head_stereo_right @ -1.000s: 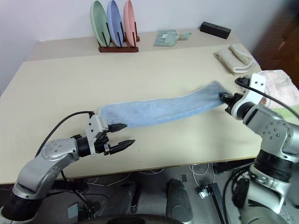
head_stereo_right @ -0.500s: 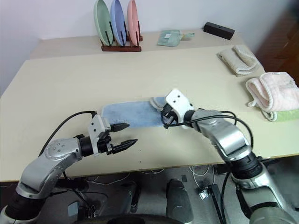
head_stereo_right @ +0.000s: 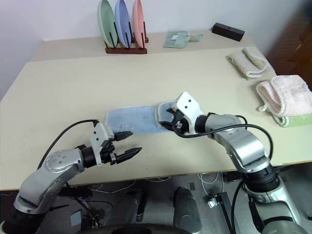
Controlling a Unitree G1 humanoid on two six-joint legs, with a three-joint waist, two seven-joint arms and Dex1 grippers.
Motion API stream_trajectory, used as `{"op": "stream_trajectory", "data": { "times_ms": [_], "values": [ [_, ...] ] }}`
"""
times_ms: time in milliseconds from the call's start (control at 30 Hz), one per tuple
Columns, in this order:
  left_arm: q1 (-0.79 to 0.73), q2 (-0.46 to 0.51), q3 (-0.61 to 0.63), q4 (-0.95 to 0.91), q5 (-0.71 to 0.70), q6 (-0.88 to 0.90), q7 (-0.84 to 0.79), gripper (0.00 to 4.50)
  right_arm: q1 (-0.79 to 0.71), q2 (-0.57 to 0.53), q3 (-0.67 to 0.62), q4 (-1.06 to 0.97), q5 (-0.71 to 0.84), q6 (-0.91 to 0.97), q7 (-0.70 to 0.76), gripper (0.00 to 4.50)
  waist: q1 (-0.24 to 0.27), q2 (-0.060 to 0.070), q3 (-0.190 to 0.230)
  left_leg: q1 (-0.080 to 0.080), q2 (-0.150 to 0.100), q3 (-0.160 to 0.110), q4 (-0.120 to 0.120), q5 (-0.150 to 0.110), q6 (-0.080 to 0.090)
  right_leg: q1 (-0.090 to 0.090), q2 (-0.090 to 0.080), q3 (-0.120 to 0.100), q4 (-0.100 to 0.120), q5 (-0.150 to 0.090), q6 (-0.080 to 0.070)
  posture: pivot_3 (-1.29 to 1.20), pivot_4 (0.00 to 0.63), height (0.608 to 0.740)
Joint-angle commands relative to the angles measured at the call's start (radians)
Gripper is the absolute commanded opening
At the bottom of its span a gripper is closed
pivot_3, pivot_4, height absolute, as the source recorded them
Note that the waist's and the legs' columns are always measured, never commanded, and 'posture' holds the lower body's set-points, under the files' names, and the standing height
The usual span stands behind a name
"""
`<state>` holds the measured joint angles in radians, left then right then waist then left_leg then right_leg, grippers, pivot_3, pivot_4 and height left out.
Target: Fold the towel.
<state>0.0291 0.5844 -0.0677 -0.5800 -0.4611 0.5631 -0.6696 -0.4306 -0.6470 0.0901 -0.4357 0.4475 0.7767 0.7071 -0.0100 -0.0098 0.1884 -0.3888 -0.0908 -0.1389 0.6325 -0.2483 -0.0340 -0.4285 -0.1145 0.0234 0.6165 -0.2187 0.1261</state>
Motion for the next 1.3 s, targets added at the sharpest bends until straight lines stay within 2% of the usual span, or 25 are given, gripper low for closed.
{"op": "stream_trajectory", "data": {
  "times_ms": [33,67,167,200,300,433,567,600,667,733,767,833,900,1000,1067,1167,1300],
  "values": [
    [0.029,-0.015,0.054,-0.047,-0.037,0.007,0.027,3.46,-0.025,0.042,-0.104,0.051,0.04,0.011,-0.046,2.08,-0.001,0.0,0.0,0.0,0.0,0.0,0.0,0.0,0.0,0.0,0.0,0.0,0.0,0.0,0.0,0.0,0.15,0.738],
    [0.04,-0.023,0.062,-0.048,-0.044,0.008,0.036,3.46,-0.036,0.057,-0.107,0.092,0.024,0.004,-0.068,1.82,-0.003,0.0,0.0,0.0,0.0,0.0,0.0,0.0,0.0,0.0,0.0,0.0,0.0,0.0,0.0,0.0,0.15,0.738],
    [0.065,-0.054,0.079,-0.055,-0.067,0.021,0.066,3.46,-0.051,0.077,-0.056,0.199,-0.06,-0.075,-0.087,0.32,-0.001,0.0,0.0,0.001,0.0,0.0,-0.001,0.0,0.0,0.0,0.0,0.0,0.0,0.0,0.0,0.0,0.15,0.738],
    [0.074,-0.064,0.081,-0.058,-0.072,0.025,0.077,3.46,-0.058,0.096,-0.036,0.242,-0.083,-0.111,-0.089,0.02,-0.001,0.0,0.0,0.001,0.0,0.0,-0.001,0.0,0.0,0.0,0.0,0.0,0.0,0.0,0.0,0.0,0.15,0.738],
    [0.108,-0.092,0.085,-0.067,-0.083,0.038,0.113,3.46,-0.058,0.155,0.032,0.38,-0.165,-0.202,-0.105,0.02,-0.003,0.0,0.0,0.001,0.0,0.001,-0.001,0.0,0.0,0.0,0.0,0.0,0.0,0.0,0.0,0.0,0.15,0.738],
    [0.156,-0.122,0.098,-0.091,-0.088,0.057,0.175,3.46,-0.003,0.163,0.14,0.471,-0.274,-0.325,-0.072,0.02,-0.001,0.0,0.0,0.001,0.0,0.001,-0.001,0.0,0.0,0.0,0.0,0.0,0.0,0.0,0.0,0.0,0.15,0.738],
    [0.192,-0.161,0.123,-0.114,-0.123,0.091,0.234,3.46,-0.006,0.169,0.122,0.48,-0.281,-0.363,-0.055,0.02,-0.002,-0.001,-0.001,0.002,0.0,0.001,0.0,0.0,0.0,0.001,0.0,0.001,0.0,0.001,-0.001,0.0,0.15,0.738],
    [0.207,-0.183,0.138,-0.123,-0.15,0.107,0.258,3.46,-0.022,0.17,0.089,0.463,-0.254,-0.36,-0.045,0.26,-0.002,-0.001,-0.001,0.002,0.0,0.001,0.0,0.0,0.0,0.001,0.001,0.001,0.0,0.001,-0.001,0.0,0.15,0.738],
    [0.229,-0.222,0.169,-0.137,-0.215,0.149,0.304,3.99,-0.051,0.169,0.042,0.434,-0.217,-0.359,-0.028,0.83,-0.002,-0.001,-0.001,0.002,0.0,0.001,0.0,0.0,0.0,0.001,0.0,0.001,0.0,0.001,-0.001,0.0,0.15,0.738],
    [0.256,-0.258,0.203,-0.156,-0.315,0.21,0.356,4.5,-0.089,0.137,0.027,0.393,-0.212,-0.402,0.023,1.81,-0.003,-0.001,-0.001,0.002,0.0,0.0,0.0,0.0,0.0,0.001,0.0,0.001,0.0,0.001,-0.001,0.0,0.15,0.738],
    [0.267,-0.286,0.223,-0.161,-0.381,0.238,0.397,4.5,-0.105,0.121,0.024,0.37,-0.204,-0.411,0.054,2.18,-0.002,-0.001,-0.001,0.002,0.0,0.0,0.0,0.0,0.0,0.001,0.0,0.001,0.0,0.001,-0.001,0.0,0.15,0.738],
    [0.273,-0.329,0.258,-0.16,-0.474,0.272,0.475,4.5,-0.121,0.102,0.023,0.34,-0.192,-0.419,0.1,3.28,-0.002,-0.001,-0.001,0.002,0.0,0.0,0.0,0.0,0.0,0.001,0.0,0.001,0.0,0.001,-0.001,0.0,0.15,0.738],
    [0.251,-0.392,0.307,-0.12,-0.588,0.294,0.613,4.5,-0.127,0.086,0.029,0.306,-0.191,-0.433,0.135,4.2,-0.001,-0.002,-0.001,0.002,0.0,0.0,0.0,0.0,0.0,0.001,0.0,0.0,0.0,0.0,-0.001,0.0,0.15,0.738],
    [0.184,-0.474,0.376,-0.034,-0.779,0.273,0.821,4.5,-0.128,0.085,0.037,0.26,-0.185,-0.435,0.159,4.2,0.005,-0.002,-0.001,0.002,0.0,-0.001,0.001,0.0,0.0,0.002,0.0,0.0,0.0,0.001,-0.001,0.0,0.15,0.738],
    [0.126,-0.503,0.405,0.017,-0.857,0.247,0.93,4.5,-0.122,0.091,0.046,0.237,-0.186,-0.441,0.169,4.2,0.011,-0.002,-0.001,0.002,0.0,-0.001,0.001,0.0,0.0,0.002,0.0,0.0,0.0,0.001,-0.001,0.0,0.15,0.738],
    [0.037,-0.528,0.424,0.096,-0.9,0.205,1.051,4.5,-0.104,0.097,0.06,0.213,-0.193,-0.448,0.175,4.2,0.02,-0.002,-0.002,0.002,0.0,0.0,0.002,0.0,0.0,0.002,0.0,0.0,0.0,0.001,-0.001,0.0,0.15,0.738],
    [-0.05,-0.528,0.404,0.177,-0.899,0.183,1.104,4.5,-0.082,0.101,0.081,0.199,-0.213,-0.466,0.174,4.2,0.024,-0.002,-0.002,0.002,0.0,0.0,0.002,0.0,-0.001,0.002,0.0,0.0,0.0,0.001,-0.001,0.0,0.15,0.738]
  ]
}}
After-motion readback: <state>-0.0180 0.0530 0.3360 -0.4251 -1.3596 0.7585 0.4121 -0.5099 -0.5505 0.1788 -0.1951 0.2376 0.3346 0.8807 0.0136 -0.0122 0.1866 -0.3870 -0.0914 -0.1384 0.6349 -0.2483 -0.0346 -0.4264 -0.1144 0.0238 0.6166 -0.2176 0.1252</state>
